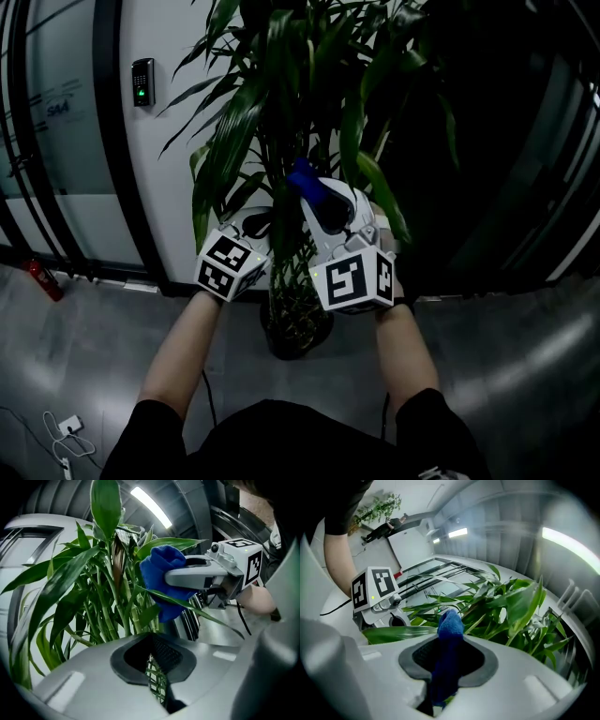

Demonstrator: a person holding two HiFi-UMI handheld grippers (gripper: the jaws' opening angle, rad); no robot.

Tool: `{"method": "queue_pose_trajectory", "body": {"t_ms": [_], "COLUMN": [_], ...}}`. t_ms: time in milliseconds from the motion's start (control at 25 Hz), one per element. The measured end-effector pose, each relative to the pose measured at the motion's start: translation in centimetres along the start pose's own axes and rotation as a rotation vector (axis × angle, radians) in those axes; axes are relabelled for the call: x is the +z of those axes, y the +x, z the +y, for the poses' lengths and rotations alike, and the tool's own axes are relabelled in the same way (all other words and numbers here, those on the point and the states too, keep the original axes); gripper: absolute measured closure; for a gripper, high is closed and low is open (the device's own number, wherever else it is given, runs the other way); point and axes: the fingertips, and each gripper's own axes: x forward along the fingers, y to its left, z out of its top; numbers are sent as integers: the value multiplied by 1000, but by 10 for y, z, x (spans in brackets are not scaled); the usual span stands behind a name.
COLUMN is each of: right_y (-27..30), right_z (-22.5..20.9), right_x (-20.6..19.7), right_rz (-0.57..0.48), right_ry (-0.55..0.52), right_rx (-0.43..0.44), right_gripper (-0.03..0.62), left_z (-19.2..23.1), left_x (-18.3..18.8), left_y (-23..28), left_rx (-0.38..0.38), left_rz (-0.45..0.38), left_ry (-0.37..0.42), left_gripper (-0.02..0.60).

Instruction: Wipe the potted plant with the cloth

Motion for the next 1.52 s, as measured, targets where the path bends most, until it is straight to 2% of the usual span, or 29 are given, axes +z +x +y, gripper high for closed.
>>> {"method": "queue_pose_trajectory", "body": {"t_ms": [120, 520, 720, 920, 1200, 1520], "right_y": [5, 21, 24, 22, 15, -1], "right_z": [3, 33, 50, 70, 90, 109], "right_x": [-2, -15, -19, -30, -35, -37], "right_rz": [27, 104, 130, 154, 174, 167], "right_ry": [-50, -220, -323, -434, -511, -525], "right_rx": [17, 82, 109, 141, 164, 216], "right_gripper": [490, 490, 490, 490, 490, 490], "left_z": [-4, -28, -36, -34, -39, -44], "left_x": [4, -1, -5, -8, -16, -27], "left_y": [1, 6, 5, 9, 5, 5], "left_rx": [-10, -86, -101, -90, -93, -92], "left_rz": [-3, 38, 60, 61, 82, 95], "left_ry": [17, 151, 224, 201, 200, 163], "left_gripper": [575, 575, 575, 574, 574, 574]}}
